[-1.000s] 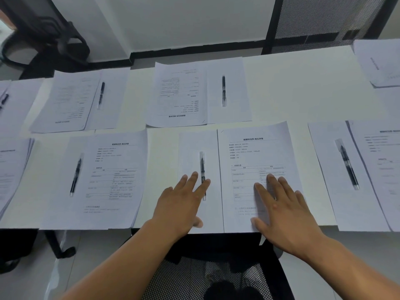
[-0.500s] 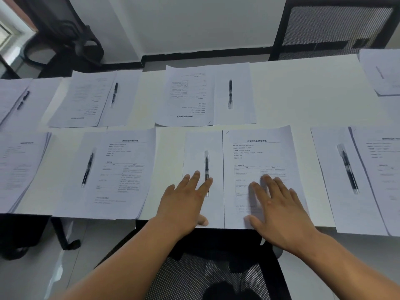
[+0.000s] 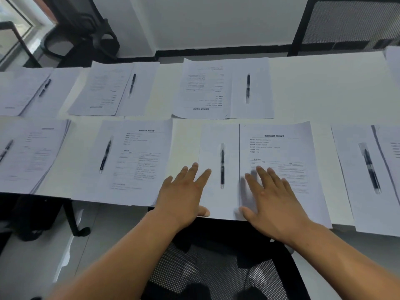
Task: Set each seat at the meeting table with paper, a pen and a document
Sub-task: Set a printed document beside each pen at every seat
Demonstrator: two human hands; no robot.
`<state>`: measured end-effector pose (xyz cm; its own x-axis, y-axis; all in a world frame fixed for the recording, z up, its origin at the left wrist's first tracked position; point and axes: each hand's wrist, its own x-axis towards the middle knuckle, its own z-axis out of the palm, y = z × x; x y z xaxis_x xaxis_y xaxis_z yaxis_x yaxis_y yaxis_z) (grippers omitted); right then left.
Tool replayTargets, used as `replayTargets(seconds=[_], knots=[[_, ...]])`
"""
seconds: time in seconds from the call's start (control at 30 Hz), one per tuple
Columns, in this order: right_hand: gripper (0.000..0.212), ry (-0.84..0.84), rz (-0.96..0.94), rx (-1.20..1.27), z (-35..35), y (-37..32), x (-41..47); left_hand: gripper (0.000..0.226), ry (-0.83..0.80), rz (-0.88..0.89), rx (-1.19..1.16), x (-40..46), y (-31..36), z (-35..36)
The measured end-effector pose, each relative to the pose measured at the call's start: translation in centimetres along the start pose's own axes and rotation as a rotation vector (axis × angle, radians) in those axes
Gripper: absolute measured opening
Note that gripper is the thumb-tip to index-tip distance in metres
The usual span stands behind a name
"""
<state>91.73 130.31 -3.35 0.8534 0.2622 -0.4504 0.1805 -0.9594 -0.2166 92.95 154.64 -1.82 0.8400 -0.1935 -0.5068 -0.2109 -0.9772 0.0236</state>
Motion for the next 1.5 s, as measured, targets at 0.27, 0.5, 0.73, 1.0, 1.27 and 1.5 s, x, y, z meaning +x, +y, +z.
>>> replayTargets(seconds=[0.27, 0.5, 0.73, 1.0, 1.27, 1.5], knots=[[0.091, 0.013, 0.019, -0.012, -0.2, -8.3, 1.5, 0.115, 0.031, 0.034, -0.027, -1.3, -6.9, 0.3], [0.091, 0.019, 0.042, 0.021, 0.8, -16.8, 3.1, 0.116, 0.008, 0.058, -0.018, -2.6, -14.5, 0.4], [0.091, 0.032, 0.074, 0.040, 1.0, -23.2, 5.0, 0.115, 0.020, 0.078, -0.040, -4.1, -20.8, 1.0], [0.092, 0.010, 0.063, 0.051, 0.7, -28.0, 5.8, 0.115, 0.059, 0.074, -0.061, -5.3, -24.7, 1.1], [0.091, 0.006, -0.012, 0.046, 0.5, -29.4, 8.0, 0.116, 0.047, -0.005, -0.046, -5.7, -26.7, 0.9], [0.092, -0.018, -0.028, 0.038, 1.1, -30.2, 9.5, 0.115, 0.029, -0.028, -0.039, -5.2, -29.0, 1.6]])
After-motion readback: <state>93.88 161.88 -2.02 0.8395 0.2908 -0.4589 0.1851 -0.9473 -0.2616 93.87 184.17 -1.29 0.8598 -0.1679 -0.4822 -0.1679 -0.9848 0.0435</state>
